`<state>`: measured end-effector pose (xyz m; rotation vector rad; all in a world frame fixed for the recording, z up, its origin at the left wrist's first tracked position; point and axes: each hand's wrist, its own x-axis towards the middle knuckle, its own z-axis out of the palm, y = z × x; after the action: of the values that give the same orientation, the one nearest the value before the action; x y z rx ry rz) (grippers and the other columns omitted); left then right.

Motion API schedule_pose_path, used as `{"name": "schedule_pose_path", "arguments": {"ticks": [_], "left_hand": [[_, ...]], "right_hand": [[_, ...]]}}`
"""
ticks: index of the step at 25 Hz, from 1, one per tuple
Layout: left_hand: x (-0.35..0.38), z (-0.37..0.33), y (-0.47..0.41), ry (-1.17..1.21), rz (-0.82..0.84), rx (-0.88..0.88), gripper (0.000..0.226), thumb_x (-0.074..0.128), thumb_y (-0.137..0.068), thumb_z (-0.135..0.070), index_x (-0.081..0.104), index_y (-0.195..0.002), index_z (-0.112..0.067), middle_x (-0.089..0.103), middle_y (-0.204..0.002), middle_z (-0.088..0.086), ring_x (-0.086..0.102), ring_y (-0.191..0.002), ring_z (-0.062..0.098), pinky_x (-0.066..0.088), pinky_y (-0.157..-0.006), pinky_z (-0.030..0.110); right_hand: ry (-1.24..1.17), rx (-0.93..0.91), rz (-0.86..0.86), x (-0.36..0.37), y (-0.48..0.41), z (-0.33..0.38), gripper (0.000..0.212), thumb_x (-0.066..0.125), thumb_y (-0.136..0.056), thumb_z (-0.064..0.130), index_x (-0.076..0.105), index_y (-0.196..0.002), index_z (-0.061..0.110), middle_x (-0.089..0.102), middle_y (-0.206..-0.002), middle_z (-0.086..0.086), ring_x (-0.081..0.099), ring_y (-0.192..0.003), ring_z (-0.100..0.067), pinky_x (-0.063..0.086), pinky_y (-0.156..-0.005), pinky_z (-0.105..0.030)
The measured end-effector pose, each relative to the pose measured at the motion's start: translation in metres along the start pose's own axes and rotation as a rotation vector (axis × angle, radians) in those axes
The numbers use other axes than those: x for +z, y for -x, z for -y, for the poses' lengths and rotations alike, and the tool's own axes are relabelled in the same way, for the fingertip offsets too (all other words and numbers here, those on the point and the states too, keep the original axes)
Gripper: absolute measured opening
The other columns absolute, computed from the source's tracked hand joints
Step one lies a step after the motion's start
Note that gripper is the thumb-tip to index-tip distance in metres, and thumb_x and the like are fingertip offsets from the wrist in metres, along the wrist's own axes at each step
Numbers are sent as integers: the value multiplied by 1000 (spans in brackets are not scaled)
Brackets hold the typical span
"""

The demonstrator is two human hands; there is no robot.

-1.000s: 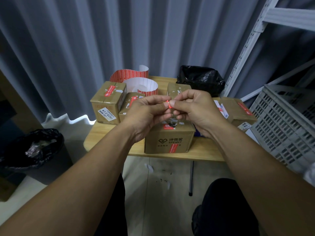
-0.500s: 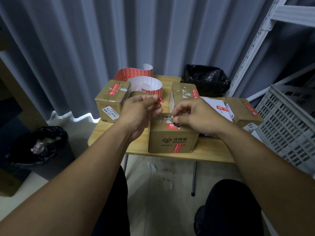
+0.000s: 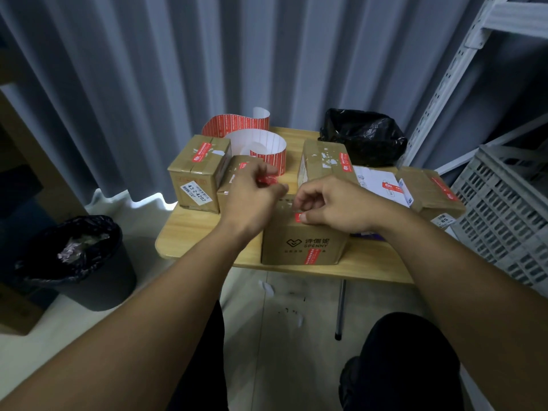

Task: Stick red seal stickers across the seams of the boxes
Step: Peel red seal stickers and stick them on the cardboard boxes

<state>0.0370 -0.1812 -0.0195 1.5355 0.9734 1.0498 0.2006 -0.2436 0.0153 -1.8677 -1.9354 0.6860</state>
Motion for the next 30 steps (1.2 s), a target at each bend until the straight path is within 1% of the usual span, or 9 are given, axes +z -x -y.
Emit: {"name": "schedule_pose_path", "arguments": {"ticks": [2, 5, 9, 12, 17, 23, 25, 28, 30], "left_hand": [[4, 6, 1, -124, 41, 1, 47, 71, -62, -22, 62, -108, -20, 63, -109, 7, 60, -98, 20, 50, -87, 35], [2, 18, 0, -142, 66, -35, 59, 75, -59, -13, 60, -115, -25, 59, -121, 8, 59, -109, 23, 53, -92, 37], [-2, 24, 2, 42, 102, -112, 60, 77, -75, 10, 57, -127, -12, 60, -105, 0, 62, -92, 12, 53, -73, 17], [-5, 27, 2, 106, 100, -138, 61, 77, -75, 13, 56, -129, -10, 61, -100, -3, 61, -88, 6, 50, -67, 9], [-5, 31, 1, 149, 94, -175, 64, 78, -74, 10, 55, -130, -12, 63, -107, 0, 61, -93, 9, 50, -66, 9], [-4, 38, 0, 185, 80, -183, 66, 78, -73, 11, 56, -130, -13, 66, -111, 5, 63, -98, 14, 54, -81, 24], [-4, 37, 0, 192, 88, -179, 66, 78, -73, 12, 55, -130, -12, 64, -108, 2, 62, -94, 10, 52, -78, 20], [-5, 37, 0, 206, 94, -177, 66, 78, -74, 11, 55, -131, -11, 65, -109, 2, 64, -96, 10, 52, -78, 19], [-6, 37, 0, 205, 90, -175, 66, 78, -74, 11, 55, -131, -10, 64, -108, 2, 63, -94, 8, 52, -74, 15]], "right_hand": [[-12, 12, 29, 0, -2, -2, 15, 77, -86, 9, 73, -95, 19, 62, -85, 2, 54, -74, -8, 49, -75, -31], [-36, 4, 50, -1, -2, -4, 15, 79, -84, 9, 74, -93, 20, 60, -84, 3, 51, -71, -4, 45, -71, -23], [-31, -16, 87, -2, -2, -7, 15, 79, -84, 12, 74, -90, 25, 59, -85, 3, 50, -70, -1, 43, -67, -17], [-23, -27, 105, -3, -4, -8, 14, 78, -85, 11, 75, -95, 21, 59, -85, 4, 49, -64, 6, 41, -63, -11], [-18, -43, 124, -3, -5, -11, 17, 78, -85, 11, 75, -100, 18, 58, -87, 3, 48, -64, 8, 40, -63, -10], [-5, -29, 177, -4, -11, -11, 14, 77, -86, 13, 74, -96, 22, 60, -90, -2, 52, -80, -8, 45, -75, -27], [10, -24, 196, -5, -12, -11, 13, 77, -86, 12, 72, -95, 21, 59, -90, -1, 52, -77, -6, 44, -73, -24], [-11, -24, 202, -8, -11, -11, 10, 74, -88, 9, 68, -92, 16, 60, -86, 0, 49, -63, 6, 41, -61, -10], [-67, -20, 177, -8, -9, -12, 11, 73, -90, 8, 68, -97, 16, 60, -86, 1, 48, -60, 6, 41, -60, -9]]}}
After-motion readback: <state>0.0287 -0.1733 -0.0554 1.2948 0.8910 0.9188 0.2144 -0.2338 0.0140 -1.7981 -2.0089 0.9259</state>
